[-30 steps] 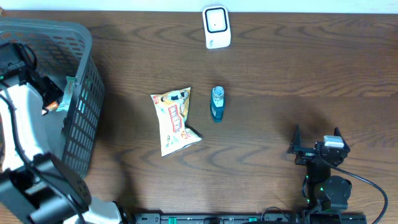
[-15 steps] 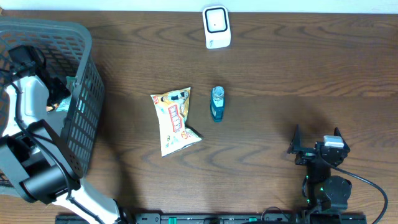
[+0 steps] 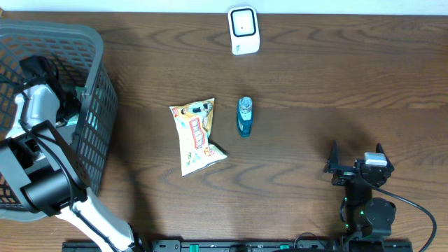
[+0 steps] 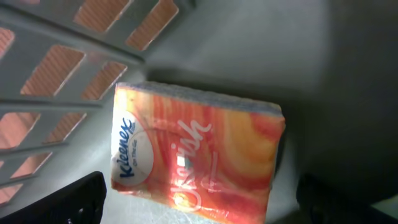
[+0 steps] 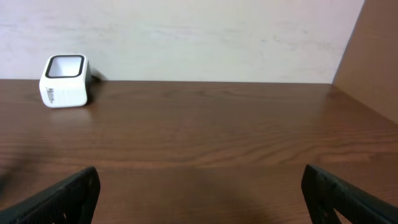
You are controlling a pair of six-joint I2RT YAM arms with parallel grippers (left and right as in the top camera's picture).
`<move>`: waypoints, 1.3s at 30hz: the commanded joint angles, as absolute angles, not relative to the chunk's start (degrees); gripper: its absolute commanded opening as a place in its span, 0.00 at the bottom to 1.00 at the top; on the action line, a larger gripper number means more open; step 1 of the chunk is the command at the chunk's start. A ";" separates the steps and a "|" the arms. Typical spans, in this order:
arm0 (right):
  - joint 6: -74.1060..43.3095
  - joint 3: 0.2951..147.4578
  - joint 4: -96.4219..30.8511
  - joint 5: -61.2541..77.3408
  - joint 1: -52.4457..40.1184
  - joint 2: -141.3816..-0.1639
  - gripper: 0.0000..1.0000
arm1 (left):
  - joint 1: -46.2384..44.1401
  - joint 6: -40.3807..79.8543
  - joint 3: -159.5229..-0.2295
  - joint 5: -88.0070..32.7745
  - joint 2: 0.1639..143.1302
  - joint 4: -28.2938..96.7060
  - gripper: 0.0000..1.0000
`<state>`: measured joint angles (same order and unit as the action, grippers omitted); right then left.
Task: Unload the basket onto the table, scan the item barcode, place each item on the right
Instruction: 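Grasp the orange Kleenex tissue pack with the left gripper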
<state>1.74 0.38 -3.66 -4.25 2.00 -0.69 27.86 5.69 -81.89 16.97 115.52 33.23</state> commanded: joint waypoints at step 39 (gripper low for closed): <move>2.22 0.32 -3.88 -3.95 1.67 -0.38 0.99 | 31.44 11.49 -76.03 4.05 116.79 29.32 0.67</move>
